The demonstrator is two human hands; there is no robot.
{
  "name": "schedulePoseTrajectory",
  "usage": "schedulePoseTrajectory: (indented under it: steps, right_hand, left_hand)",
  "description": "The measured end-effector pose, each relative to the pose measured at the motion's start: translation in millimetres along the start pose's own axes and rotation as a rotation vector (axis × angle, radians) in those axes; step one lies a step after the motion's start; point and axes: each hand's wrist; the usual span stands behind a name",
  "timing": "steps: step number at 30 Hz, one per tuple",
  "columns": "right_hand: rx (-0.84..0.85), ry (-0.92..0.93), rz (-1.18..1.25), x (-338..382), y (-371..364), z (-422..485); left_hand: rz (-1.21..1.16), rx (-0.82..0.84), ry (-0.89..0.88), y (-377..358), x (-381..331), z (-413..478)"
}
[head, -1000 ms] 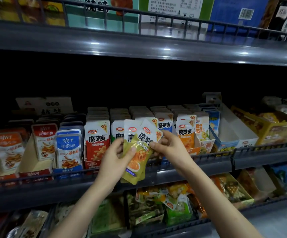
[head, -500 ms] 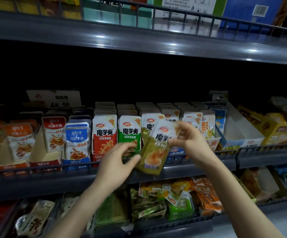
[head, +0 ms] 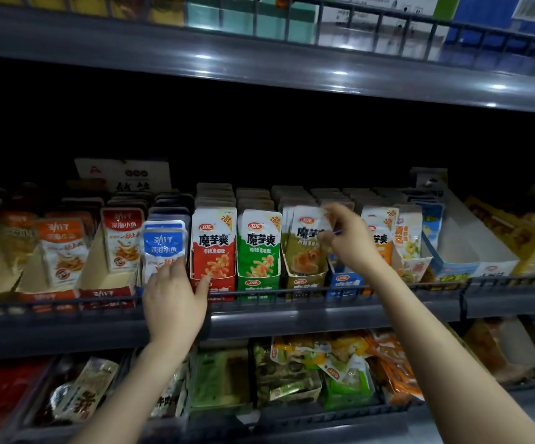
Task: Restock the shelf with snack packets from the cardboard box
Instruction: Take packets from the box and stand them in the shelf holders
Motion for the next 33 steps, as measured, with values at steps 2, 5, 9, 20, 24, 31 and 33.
schedulePoseTrajectory:
  steps: [2,5,9,20,24,31,33]
  right_hand:
    - [0.016,-0.018,-0.07,-2.5,-8.4,-0.9]
    - [-0.044,0.012,-0.145,-8.8,-16.1,0.1]
    - [-0.101,-0.026,-0.294,-15.2,-22.8,3.0]
    - [-0.262,0.031,-0.148,-1.0,-31.9,-64.5]
    - [-0.224,0.034,-0.012,14.0,-52.3,-123.7]
    - [0.136,-0.078,0.156,17.5,-128.9,-218.3]
    - [0.23,-0.138,0.2,11.4,-156.3,-241.8]
  left_hand:
    - [-0.002,-0.002,-0.001,-0.9,-0.2,0.6]
    - [-0.02,-0.022,-0.011,-3.2,1.0,-0.4]
    - [-0.036,-0.063,-0.02,-6.1,2.7,-1.9]
    - [-0.114,-0.098,-0.04,4.1,6.1,-22.3]
    - [-0.13,-0.112,-0.07,8.1,27.1,-68.4]
    - [-0.03,0.087,-0.016,-10.6,102.2,-170.1]
    - [-0.008,0.14,0.007,-18.6,124.4,-201.1]
Point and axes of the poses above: each hand's wrist, its own z-axis towards the middle knuckle, its own y-axis out of the back of the hand, x = y × z, and after that the axes turned 13 degrees about x, right-handed
